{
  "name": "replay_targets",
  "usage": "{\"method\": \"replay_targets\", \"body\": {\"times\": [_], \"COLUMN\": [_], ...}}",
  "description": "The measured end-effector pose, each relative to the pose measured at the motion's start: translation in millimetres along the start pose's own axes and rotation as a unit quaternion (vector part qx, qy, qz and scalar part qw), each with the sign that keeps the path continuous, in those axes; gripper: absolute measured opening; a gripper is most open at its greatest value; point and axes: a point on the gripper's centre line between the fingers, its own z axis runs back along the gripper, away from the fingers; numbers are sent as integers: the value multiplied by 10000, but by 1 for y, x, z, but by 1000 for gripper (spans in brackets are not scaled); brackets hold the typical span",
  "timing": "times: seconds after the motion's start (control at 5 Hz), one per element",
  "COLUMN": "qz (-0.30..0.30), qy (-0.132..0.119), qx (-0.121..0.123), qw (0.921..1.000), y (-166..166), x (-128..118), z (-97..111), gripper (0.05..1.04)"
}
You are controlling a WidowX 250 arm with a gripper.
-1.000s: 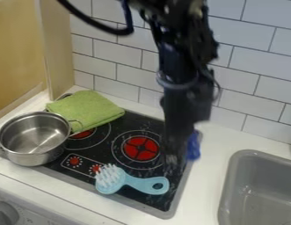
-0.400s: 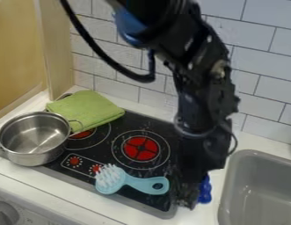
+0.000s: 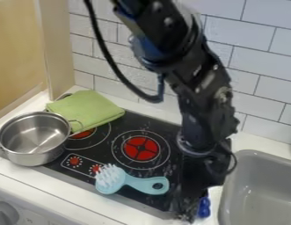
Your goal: Put the blue object in the lower right corner
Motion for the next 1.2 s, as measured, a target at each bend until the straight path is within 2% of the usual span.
{"method": "replay_targets", "body": {"times": [0.2, 0.4, 0.8, 1.0, 1.2], "qz": [-93, -95, -54, -25, 48], "qy": [-55, 31, 144, 63, -235], "qx": [17, -169, -216, -74, 118], "qw": [9999, 9998, 9996, 9999, 9996], "y": [6, 0, -1, 1, 5], "x": [12, 10, 6, 7, 8], "z": [-3, -8, -6, 8, 31], "gripper": [832, 1024, 998, 998, 998]}}
